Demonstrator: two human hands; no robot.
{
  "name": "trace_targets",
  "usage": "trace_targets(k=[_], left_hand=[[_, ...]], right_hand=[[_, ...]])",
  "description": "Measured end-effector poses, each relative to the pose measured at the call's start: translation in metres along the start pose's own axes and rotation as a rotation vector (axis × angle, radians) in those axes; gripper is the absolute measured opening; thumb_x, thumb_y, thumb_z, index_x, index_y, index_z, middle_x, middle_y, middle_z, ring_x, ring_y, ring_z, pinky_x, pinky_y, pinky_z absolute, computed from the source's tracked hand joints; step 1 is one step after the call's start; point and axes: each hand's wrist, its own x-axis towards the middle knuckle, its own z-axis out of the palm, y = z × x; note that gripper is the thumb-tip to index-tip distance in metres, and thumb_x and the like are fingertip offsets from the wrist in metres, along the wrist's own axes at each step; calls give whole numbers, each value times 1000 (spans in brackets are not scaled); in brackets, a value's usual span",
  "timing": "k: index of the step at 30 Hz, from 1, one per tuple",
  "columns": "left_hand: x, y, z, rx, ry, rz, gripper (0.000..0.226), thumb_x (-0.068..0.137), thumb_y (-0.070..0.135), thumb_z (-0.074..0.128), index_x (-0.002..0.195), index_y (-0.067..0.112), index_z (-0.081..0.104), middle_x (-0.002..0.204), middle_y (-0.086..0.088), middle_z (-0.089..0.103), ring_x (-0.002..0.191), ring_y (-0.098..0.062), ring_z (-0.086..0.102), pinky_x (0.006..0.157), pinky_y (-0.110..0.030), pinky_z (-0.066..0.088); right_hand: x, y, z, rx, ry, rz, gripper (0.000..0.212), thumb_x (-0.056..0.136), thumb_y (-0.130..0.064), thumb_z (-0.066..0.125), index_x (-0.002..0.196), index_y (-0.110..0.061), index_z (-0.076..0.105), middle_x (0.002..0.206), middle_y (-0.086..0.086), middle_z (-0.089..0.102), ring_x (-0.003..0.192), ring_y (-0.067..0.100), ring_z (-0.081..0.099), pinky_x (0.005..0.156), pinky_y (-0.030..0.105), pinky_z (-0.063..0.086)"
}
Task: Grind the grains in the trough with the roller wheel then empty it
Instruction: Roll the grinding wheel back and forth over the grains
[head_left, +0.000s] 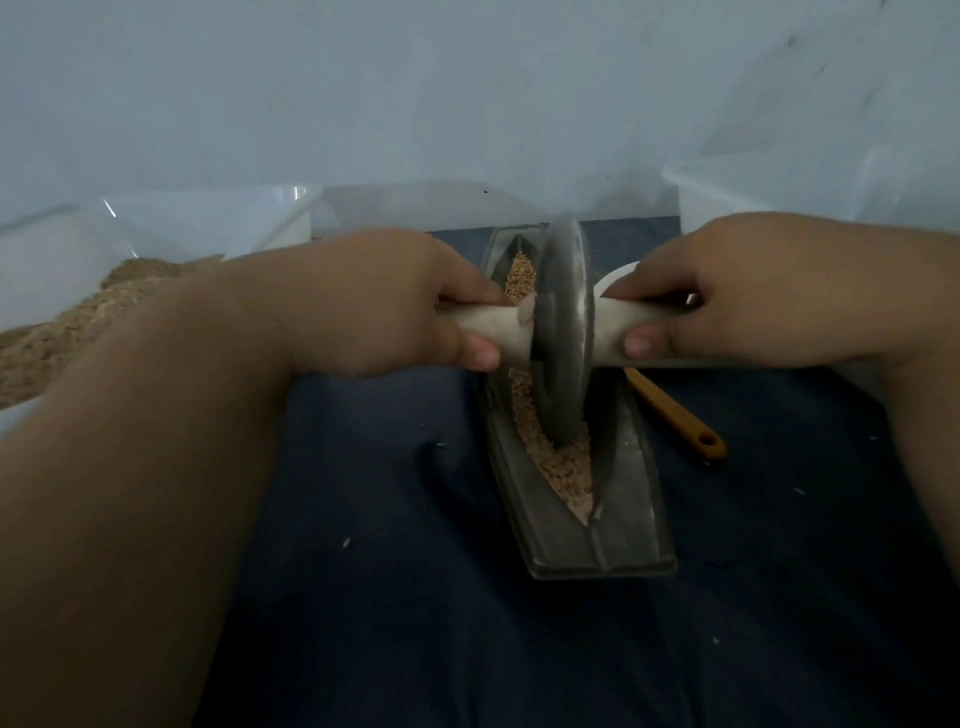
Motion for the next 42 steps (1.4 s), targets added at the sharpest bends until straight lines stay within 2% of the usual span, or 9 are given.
trace_targets(k=[3, 7, 11, 20, 26, 30, 37, 40, 42], left_hand=[[12, -6, 15, 1, 144, -39, 40, 85, 48, 63, 125, 44, 59, 93, 22, 58, 83, 4, 51, 73, -22, 37], [29, -13, 34, 15, 328, -163, 44, 92, 45, 57, 135, 45, 49, 125, 5, 51, 115, -20, 49, 99, -46, 41], [38, -21, 43, 26, 358, -229, 46, 95, 46, 50, 140, 41, 45, 121, 2, 54, 115, -24, 51, 97, -49, 41], [12, -20, 13, -95, 120, -84, 41, 79, 52, 71, 118, 46, 63, 91, 29, 55, 86, 12, 49, 70, -10, 29], [-1, -4, 1, -65, -12, -22, 38, 79, 63, 62, 115, 50, 64, 89, 31, 57, 89, 8, 53, 79, -19, 38], [6, -6, 9, -29, 70, -40, 33, 85, 52, 60, 115, 39, 66, 98, 17, 57, 95, -4, 55, 80, -27, 41], [38, -12, 51, 101, 555, -209, 42, 97, 38, 50, 138, 34, 51, 125, -2, 54, 114, -26, 50, 107, -42, 31], [41, -17, 53, 90, 572, -216, 41, 98, 36, 48, 139, 33, 50, 126, -2, 54, 119, -24, 48, 114, -46, 21], [40, -18, 52, 67, 543, -215, 41, 97, 38, 50, 137, 32, 52, 127, -1, 54, 117, -25, 50, 108, -45, 32]], right_hand=[[15, 10, 16, -2, 146, 45, 37, 86, -54, 56, 121, -44, 61, 97, -18, 65, 81, 1, 54, 66, 26, 37], [43, 15, 39, -87, 405, 82, 37, 92, -38, 61, 129, -35, 58, 113, 1, 65, 103, 25, 56, 78, 36, 40], [57, 10, 47, -198, 537, 78, 43, 91, -35, 61, 133, -26, 57, 125, 3, 62, 114, 31, 52, 97, 44, 37], [21, -3, 19, -184, 220, 38, 45, 84, -54, 59, 128, -43, 56, 99, -12, 60, 89, 13, 53, 67, 29, 37], [-1, -3, 2, -65, 44, 13, 56, 64, -68, 52, 118, -56, 58, 88, -31, 57, 82, -7, 54, 62, 14, 30], [17, 3, 20, -22, 169, 47, 45, 81, -48, 65, 126, -46, 59, 100, -17, 60, 90, 9, 54, 69, 28, 37], [58, 15, 56, -101, 568, 81, 50, 92, -28, 62, 140, -20, 52, 122, 12, 57, 112, 35, 48, 94, 40, 38], [64, 15, 59, -147, 603, 77, 50, 91, -28, 63, 140, -18, 52, 120, 13, 59, 108, 37, 49, 91, 42, 37], [61, 13, 57, -166, 573, 80, 52, 91, -31, 63, 140, -21, 51, 123, 10, 58, 110, 34, 47, 92, 42, 36]])
